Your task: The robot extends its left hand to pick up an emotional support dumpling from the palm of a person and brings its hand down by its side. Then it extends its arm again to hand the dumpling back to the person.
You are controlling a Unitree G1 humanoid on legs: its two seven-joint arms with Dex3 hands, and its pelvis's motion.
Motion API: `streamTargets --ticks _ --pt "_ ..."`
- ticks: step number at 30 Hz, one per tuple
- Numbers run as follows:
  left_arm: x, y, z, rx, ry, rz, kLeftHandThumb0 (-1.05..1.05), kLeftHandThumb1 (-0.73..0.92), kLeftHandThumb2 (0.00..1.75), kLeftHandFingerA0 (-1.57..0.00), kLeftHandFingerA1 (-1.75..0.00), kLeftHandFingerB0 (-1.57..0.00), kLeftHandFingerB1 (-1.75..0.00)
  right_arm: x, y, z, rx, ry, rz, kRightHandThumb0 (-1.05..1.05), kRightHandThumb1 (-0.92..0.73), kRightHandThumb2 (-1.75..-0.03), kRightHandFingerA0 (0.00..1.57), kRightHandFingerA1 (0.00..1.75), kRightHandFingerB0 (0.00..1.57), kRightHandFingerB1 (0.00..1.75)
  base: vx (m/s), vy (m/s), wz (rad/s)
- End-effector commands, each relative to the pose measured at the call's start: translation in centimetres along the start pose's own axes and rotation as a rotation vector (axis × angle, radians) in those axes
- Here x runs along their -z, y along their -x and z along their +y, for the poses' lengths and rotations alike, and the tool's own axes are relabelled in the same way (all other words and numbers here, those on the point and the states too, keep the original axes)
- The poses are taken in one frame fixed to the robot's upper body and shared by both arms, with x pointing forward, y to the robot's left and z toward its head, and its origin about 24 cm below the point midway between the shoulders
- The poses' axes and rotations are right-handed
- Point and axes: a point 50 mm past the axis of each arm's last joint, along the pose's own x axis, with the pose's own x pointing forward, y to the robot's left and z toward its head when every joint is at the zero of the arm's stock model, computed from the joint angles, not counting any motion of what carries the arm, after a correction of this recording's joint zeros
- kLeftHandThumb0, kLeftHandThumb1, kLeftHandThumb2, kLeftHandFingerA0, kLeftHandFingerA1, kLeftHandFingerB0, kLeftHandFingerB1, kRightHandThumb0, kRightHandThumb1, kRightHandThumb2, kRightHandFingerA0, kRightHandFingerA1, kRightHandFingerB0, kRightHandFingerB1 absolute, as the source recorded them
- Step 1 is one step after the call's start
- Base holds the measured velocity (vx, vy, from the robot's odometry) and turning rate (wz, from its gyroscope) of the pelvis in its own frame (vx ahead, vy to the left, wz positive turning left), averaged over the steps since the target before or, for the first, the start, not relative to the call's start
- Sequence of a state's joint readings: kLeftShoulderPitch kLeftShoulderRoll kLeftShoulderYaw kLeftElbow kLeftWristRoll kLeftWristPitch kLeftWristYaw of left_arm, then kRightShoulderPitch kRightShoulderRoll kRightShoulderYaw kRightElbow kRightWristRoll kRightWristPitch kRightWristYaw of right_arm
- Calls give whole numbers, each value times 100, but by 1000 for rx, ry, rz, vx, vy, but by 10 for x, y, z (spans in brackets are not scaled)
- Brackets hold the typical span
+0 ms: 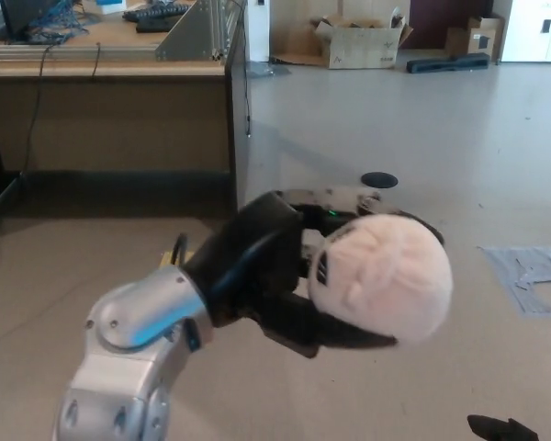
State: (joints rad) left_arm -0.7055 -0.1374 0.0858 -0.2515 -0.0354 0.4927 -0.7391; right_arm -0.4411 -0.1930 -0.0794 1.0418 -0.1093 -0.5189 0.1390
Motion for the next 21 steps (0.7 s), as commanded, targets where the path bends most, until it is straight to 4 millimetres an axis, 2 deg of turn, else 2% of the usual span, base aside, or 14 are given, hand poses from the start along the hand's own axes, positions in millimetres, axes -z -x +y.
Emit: streamTargets --ticks 1,8,9,10,12,13,14,15,16,18,19,21 --pt "46 34 16 -212 829 101 -18 67 60 -94 -112 -81 -60 1 -3 -8 37 -143 44 -63 -51 -79 32 46 17 39 0 0 0" --pt "39 44 25 -221 889 42 -20 67 60 -94 -116 -81 -60 3 -1 -5 31 -134 45 -62 -51 -79 32 46 17 39 0 0 0" --pt "35 63 40 -258 910 -28 -23 68 61 -92 -117 -83 -64 3 -2 -4 25 -144 46 -61 -51 -79 30 46 17 39 0 0 0" --pt "33 71 46 -274 918 -59 -23 68 61 -92 -117 -83 -64 3 -2 -3 22 -149 46 -61 -51 -79 30 46 17 39 0 0 0" --pt "32 72 47 -274 925 -59 -23 68 61 -92 -117 -83 -64 3 -2 -3 22 -149 46 -61 -51 -79 30 46 17 39 0 0 0" --pt "31 93 59 -332 898 -41 -28 75 63 -87 -126 -67 -84 3 -1 -5 27 -148 51 -62 -51 -79 31 46 18 39 0 0 0" --pt "27 119 72 -402 864 -23 -28 75 63 -87 -126 -67 -84 4 -1 -8 33 -147 57 -62 -51 -79 31 46 18 39 0 0 0" --pt "25 134 78 -442 846 -8 -26 75 64 -84 -135 -62 -110 5 0 -9 31 -140 63 -62 -51 -79 31 46 17 39 0 0 0" --pt "24 149 83 -479 830 11 -26 75 64 -84 -135 -62 -110 6 1 -10 27 -130 70 -62 -51 -79 31 46 17 39 0 0 0" --pt "25 161 86 -504 834 19 -25 76 64 -83 -135 -66 -106 9 3 -12 25 -131 76 -61 -51 -79 30 46 17 39 0 0 0" --pt "27 182 92 -570 834 34 -25 74 64 -87 -130 -73 -90 10 5 -13 24 -123 79 -61 -51 -79 31 46 16 39 0 0 0" --pt "28 198 94 -607 842 48 -25 75 65 -85 -131 -70 -92 15 9 -15 28 -116 89 -62 -51 -79 31 46 16 39 0 0 0"
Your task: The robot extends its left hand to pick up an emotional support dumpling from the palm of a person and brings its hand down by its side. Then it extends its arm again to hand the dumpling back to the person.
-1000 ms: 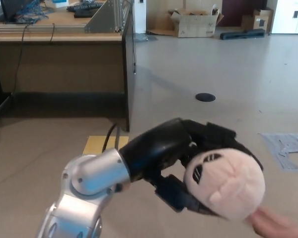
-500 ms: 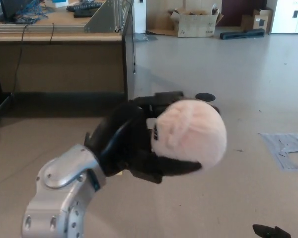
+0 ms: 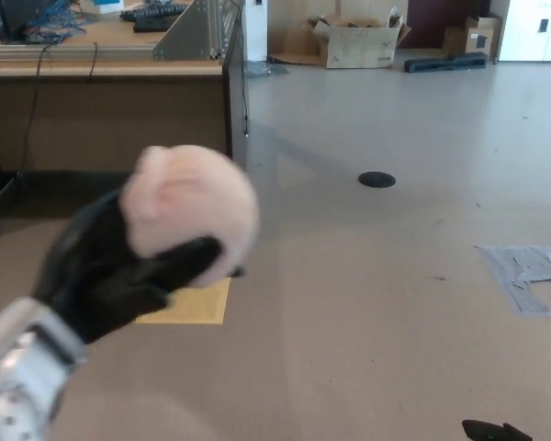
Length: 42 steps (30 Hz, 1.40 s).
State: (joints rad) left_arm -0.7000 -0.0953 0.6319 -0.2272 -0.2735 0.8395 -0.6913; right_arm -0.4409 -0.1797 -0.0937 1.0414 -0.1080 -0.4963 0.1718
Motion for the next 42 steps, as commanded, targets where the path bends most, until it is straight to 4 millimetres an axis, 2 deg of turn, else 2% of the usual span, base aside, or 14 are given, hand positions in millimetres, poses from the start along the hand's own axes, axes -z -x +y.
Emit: streamTargets --ticks 1,7,8,13,15,19,20,23,24,28,31,32,33,42 --pt "-15 104 70 -252 386 93 -25 80 64 -82 -124 -66 -80 13 10 -18 56 -113 70 -61 -51 -79 30 47 17 39 0 0 0" --pt "2 148 92 -385 501 10 -24 78 64 -82 -124 -66 -72 26 20 -13 75 -148 90 -62 -50 -79 32 47 17 39 0 0 0" --pt "16 168 101 -470 534 -1 -21 76 63 -77 -126 -64 -71 30 25 -12 71 -144 105 -62 -50 -79 31 47 17 39 0 0 0" --pt "47 199 119 -594 589 22 -19 87 67 -64 -138 -51 -90 31 27 -15 73 -147 105 -62 -50 -79 32 47 18 39 0 0 0" --pt "54 199 123 -611 587 40 -17 92 68 -56 -143 -38 -92 27 24 -17 76 -136 99 -63 -50 -79 32 47 18 39 0 0 0" --pt "61 201 127 -631 588 62 -16 87 65 -62 -137 -46 -89 24 21 -16 72 -144 95 -62 -50 -79 31 47 17 39 0 0 0" --pt "66 201 127 -642 607 88 -17 75 63 -72 -130 -46 -51 23 20 -15 68 -147 90 -61 -50 -79 31 47 17 39 0 0 0" --pt "73 202 128 -655 630 113 -22 70 73 -73 -127 -32 -44 23 21 -15 67 -147 91 -62 -50 -79 32 47 18 39 0 0 0" --pt "74 202 129 -657 635 118 -15 73 63 -72 -133 -38 -41 23 21 -15 66 -147 91 -61 -50 -79 31 47 18 39 0 0 0" --pt "75 202 129 -654 636 121 -15 73 63 -72 -133 -38 -41 23 21 -15 64 -152 91 -61 -50 -79 31 47 18 39 0 0 0" --pt "68 195 130 -636 604 101 -17 73 61 -81 -122 -45 -54 20 18 -16 71 -134 89 -63 -50 -80 32 47 18 40 0 0 0" --pt "64 193 130 -617 573 92 -16 70 61 -86 -115 -78 -59 19 17 -16 71 -139 88 -63 -50 -80 32 47 18 40 0 0 0" --pt "62 191 130 -605 556 87 -17 73 62 -87 -113 -83 -60 19 16 -17 71 -142 87 -63 -50 -79 32 48 18 40 0 0 0" --pt "42 177 132 -565 476 70 -18 77 63 -84 -117 -69 -72 18 15 -17 67 -152 83 -63 -50 -79 32 48 18 39 0 0 0"
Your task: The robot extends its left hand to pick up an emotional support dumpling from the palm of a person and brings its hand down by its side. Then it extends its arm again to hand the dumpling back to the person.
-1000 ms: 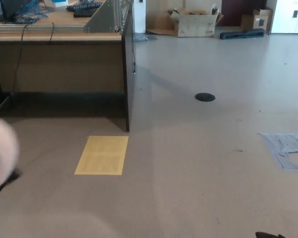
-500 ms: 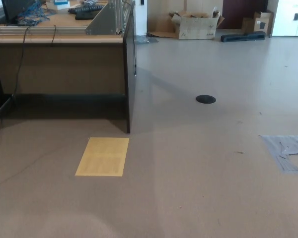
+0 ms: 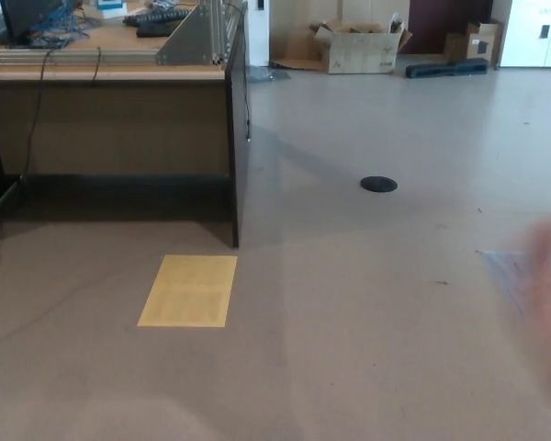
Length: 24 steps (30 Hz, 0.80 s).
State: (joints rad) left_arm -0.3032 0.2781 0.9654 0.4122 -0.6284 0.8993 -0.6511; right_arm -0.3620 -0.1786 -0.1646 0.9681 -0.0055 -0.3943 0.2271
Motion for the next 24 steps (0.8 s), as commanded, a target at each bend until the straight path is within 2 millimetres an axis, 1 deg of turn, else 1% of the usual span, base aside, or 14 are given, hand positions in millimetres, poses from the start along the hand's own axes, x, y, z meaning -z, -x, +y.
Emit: streamTargets --ticks 1,3,5,6,8,11,12,14,15,16,17,18,20,24 --pt "-20 -3 -11 33 -72 -67 -18 77 63 -84 -117 -69 -72 -3 -1 -6 15 -12 0 -63 -50 -79 32 48 18 39 0 0 0" --pt "-32 -10 -25 67 -117 -79 -15 71 61 -86 -115 -72 -69 -3 -1 -6 19 -1 2 -63 -50 -79 33 48 18 39 0 0 0" --pt "-32 -12 -26 70 -118 -78 -15 71 61 -86 -115 -72 -69 -4 -2 -7 22 -2 0 -63 -50 -79 33 48 18 39 0 0 0" --pt "-39 -17 -36 82 -182 -94 -13 71 61 -84 -115 -73 -63 -4 -2 -7 22 0 1 -63 -50 -79 32 47 18 39 0 0 0" --pt "-52 -31 -67 107 -345 -137 -14 70 61 -87 -118 -73 -63 -4 -2 -8 26 -8 2 -62 -50 -79 31 47 17 39 0 0 0" --pt "-52 -32 -70 105 -357 -140 -14 70 61 -87 -118 -73 -63 -4 -2 -8 26 -9 2 -62 -50 -79 31 47 17 39 0 0 0" --pt "-57 -49 -116 232 -493 -149 -17 66 60 -92 -126 -78 -61 -5 -2 -8 31 -3 -1 -63 -50 -79 32 47 18 39 0 0 0" --pt "-53 -60 -166 365 -640 -154 -17 66 59 -91 -120 -81 -58 -6 -3 -9 33 0 -2 -63 -50 -80 31 47 18 39 0 0 0" --pt "-49 -64 -183 415 -696 -142 -16 69 60 -92 -117 -80 -59 -6 -3 -8 34 -6 -3 -63 -50 -79 31 47 18 39 -30 -10 7" --pt "-47 -65 -190 444 -718 -140 -14 72 61 -87 -113 -80 -59 -7 -4 -8 34 -6 -5 -62 -50 -79 31 47 18 39 0 0 0" --pt "-41 -68 -205 501 -777 -129 -17 70 61 -94 -105 -82 -57 -8 -4 -8 33 -10 -8 -62 -50 -79 31 47 18 39 0 0 0" --pt "-38 -69 -213 525 -817 -119 -17 70 61 -94 -105 -82 -57 -8 -4 -8 32 -16 -9 -62 -50 -79 31 47 18 39 0 0 0" --pt "-17 -78 -242 629 -950 -81 -15 70 60 -100 -91 -87 -58 -9 -5 -9 33 -15 -10 -63 -50 -79 32 47 19 40 0 0 0" --pt "10 -83 -273 753 -1187 -60 -17 67 60 -109 -86 -94 -54 -10 -5 -8 22 -3 -14 -62 -50 -79 31 47 18 40 0 0 0"
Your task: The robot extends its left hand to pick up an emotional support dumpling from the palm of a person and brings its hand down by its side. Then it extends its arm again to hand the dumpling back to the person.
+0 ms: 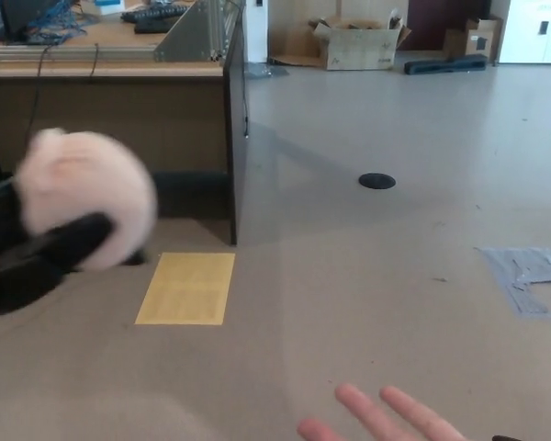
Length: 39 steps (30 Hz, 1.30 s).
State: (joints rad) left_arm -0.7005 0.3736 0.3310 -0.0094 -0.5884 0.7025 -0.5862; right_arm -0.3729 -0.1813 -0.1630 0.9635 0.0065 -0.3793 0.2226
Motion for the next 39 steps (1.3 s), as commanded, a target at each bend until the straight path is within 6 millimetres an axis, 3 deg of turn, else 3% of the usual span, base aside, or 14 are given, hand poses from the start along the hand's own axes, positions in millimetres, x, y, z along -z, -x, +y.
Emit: streamTargets --ticks 1,15,19,20,21,23,27,28,30,32,33,36,38,39 --pt "-15 -33 -45 178 -427 17 -17 67 60 -109 -86 -94 -54 -7 -2 -7 11 7 -13 -62 -50 -79 31 47 18 40 0 0 0" --pt "-7 -72 -140 617 -796 122 -25 67 60 -110 -92 -95 -54 -23 -10 -2 -22 45 -83 -56 -51 -78 33 48 18 40 0 0 0" --pt "0 -71 -163 705 -895 123 -24 66 60 -113 -87 -97 -56 -26 -9 -2 -44 52 -135 -55 -66 -60 46 47 37 34 0 0 0" --pt "1 -70 -167 720 -899 132 -24 68 60 -111 -89 -96 -56 -28 -9 -1 -57 48 -156 -57 -57 -91 53 63 40 52 0 0 0" --pt "2 -69 -168 728 -901 142 -24 68 60 -111 -89 -96 -56 -31 -9 0 -76 61 -185 -57 -57 -91 53 63 40 52 0 0 0" --pt "6 -67 -171 744 -900 148 -23 70 61 -111 -93 -96 -54 -35 -9 0 -108 145 -219 -54 -73 -63 75 47 60 41 0 0 0" --pt "11 -65 -172 765 -910 168 -23 69 61 -106 -94 -96 -54 -46 -13 1 -137 222 -270 -56 -72 -63 68 41 56 37 0 0 0" --pt "12 -64 -172 770 -916 176 -24 69 61 -106 -93 -96 -54 -47 -12 2 -142 196 -283 -59 -60 -92 54 55 42 50 0 0 0" --pt "14 -64 -171 776 -919 185 -23 70 61 -106 -92 -95 -56 -36 -10 -1 -124 147 -210 -63 -76 -62 24 36 17 27 0 0 0" --pt "15 -63 -169 773 -929 190 -21 70 61 -107 -93 -95 -55 -30 -11 -4 -93 131 -140 -61 -77 -63 21 36 16 27 0 0 0" --pt "15 -63 -169 771 -932 190 -21 69 60 -107 -93 -94 -55 -30 -11 -5 -85 145 -135 -66 -63 -87 17 46 12 39 0 0 0" --pt "15 -62 -166 767 -938 198 -21 69 61 -106 -93 -91 -53 -30 -12 -4 -84 152 -123 -63 -76 -63 22 35 17 27 0 0 0" --pt "16 -61 -166 759 -939 202 -31 68 61 -88 -73 -70 -44 -30 -13 -2 -108 128 -127 -59 -73 -63 40 40 24 29 0 0 0" --pt "17 -61 -165 763 -934 207 -45 52 78 -51 -54 -38 -45 -32 -12 -1 -129 180 -156 -50 -74 -63 67 44 50 38 0 0 0"
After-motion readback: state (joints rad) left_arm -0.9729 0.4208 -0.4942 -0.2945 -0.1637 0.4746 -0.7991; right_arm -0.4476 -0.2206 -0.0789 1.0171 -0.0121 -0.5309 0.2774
